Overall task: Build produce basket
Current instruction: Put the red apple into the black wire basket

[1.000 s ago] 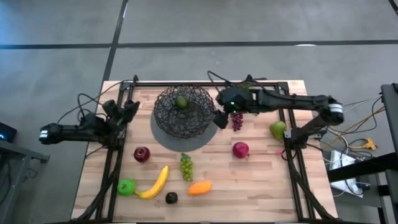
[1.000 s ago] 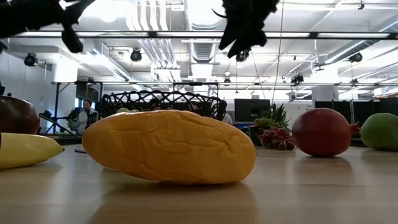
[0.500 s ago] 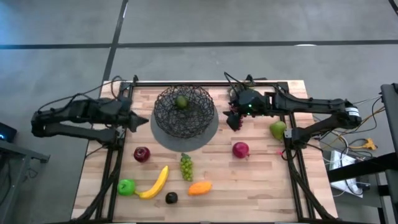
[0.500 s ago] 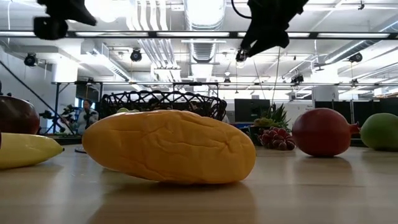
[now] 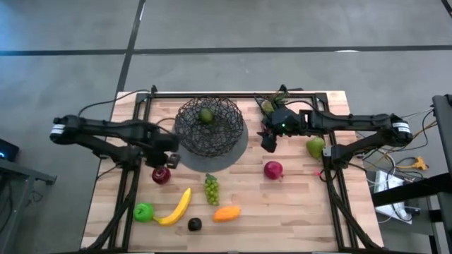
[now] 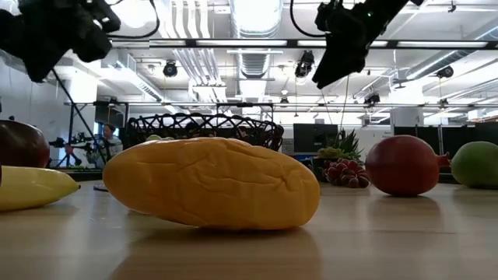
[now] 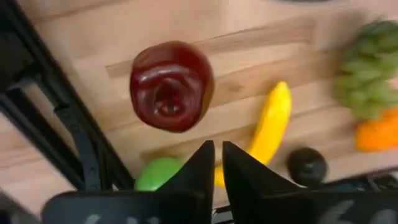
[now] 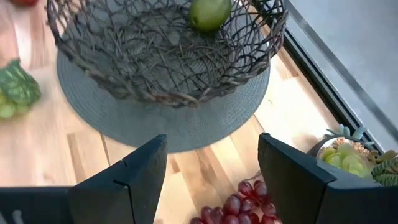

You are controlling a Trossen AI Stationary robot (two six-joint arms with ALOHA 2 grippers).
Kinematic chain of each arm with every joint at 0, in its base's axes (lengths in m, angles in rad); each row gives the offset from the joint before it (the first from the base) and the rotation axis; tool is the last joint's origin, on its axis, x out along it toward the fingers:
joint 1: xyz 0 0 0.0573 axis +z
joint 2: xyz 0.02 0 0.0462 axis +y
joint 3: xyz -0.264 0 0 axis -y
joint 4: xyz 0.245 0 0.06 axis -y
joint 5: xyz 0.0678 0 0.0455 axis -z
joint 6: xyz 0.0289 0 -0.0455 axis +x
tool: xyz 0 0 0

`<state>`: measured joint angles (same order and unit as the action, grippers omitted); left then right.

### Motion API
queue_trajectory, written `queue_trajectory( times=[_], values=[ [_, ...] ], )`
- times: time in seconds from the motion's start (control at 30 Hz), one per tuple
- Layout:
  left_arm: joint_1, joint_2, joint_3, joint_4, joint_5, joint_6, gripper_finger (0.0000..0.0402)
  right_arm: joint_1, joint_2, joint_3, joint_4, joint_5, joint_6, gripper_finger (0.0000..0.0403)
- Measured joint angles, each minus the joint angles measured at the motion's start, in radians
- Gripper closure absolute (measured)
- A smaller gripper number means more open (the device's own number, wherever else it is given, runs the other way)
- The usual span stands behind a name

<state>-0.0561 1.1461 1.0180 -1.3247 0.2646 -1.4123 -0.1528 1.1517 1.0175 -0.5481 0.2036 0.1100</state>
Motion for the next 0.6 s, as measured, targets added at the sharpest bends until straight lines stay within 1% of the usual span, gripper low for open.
queue_trajectory(
  times=[0.1, 0.17, 0.27, 0.33, 0.47, 0.6],
  values=[
    [-0.008, 0.067, 0.000, 0.004, 0.018, -0.029, 0.0355, 0.000, -0.012, -0.011, 0.003, 0.000, -0.017, 0.0169],
    [-0.020, 0.087, 0.011, -0.025, 0.032, -0.047, 0.0335, 0.000, -0.023, -0.013, 0.003, 0.000, -0.022, 0.0170],
    [-0.039, 0.109, 0.009, -0.018, 0.039, -0.056, 0.0316, 0.000, -0.042, -0.014, 0.005, 0.000, -0.052, 0.0170],
    [-0.051, 0.117, 0.004, -0.024, 0.036, -0.079, 0.0312, 0.000, -0.055, -0.014, 0.007, 0.000, -0.068, 0.0170],
    [-0.076, 0.130, -0.007, -0.028, -0.013, -0.122, 0.0311, 0.000, -0.083, -0.014, 0.008, 0.000, -0.072, 0.0170],
    [-0.091, 0.151, -0.011, -0.042, -0.068, -0.128, 0.0311, 0.000, -0.096, -0.014, 0.010, 0.009, -0.085, 0.0170]
  ],
)
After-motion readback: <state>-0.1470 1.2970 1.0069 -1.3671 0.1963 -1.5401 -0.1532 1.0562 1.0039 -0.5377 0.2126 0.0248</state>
